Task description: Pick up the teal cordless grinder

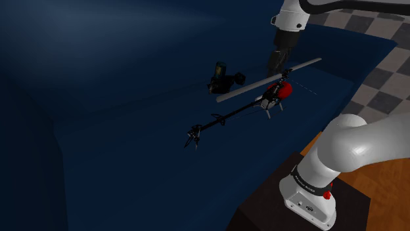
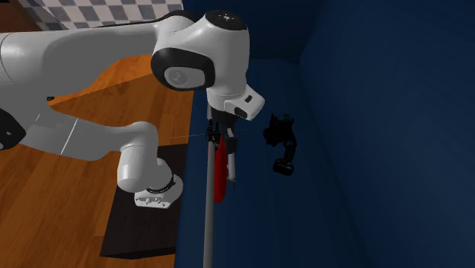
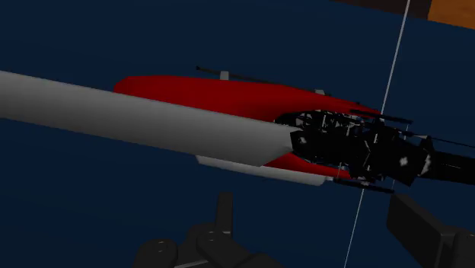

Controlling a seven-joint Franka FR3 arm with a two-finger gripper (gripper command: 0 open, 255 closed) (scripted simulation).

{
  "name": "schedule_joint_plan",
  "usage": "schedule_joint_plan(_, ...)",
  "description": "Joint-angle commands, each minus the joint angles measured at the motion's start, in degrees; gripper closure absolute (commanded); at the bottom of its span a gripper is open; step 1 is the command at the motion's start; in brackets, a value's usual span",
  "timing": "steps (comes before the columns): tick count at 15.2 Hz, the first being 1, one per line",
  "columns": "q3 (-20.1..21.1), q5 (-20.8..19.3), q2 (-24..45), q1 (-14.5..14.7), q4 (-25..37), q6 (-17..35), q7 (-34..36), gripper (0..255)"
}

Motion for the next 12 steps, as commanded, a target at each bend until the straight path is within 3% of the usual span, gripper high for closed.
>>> schedule_joint_plan(1, 0.0, 0.0, 0.0, 0.0, 0.0, 0.0, 0.0, 0)
schedule_joint_plan(12, 2.6, 3.3, 23.9, 2.5, 17.7, 6.7, 3.3, 0)
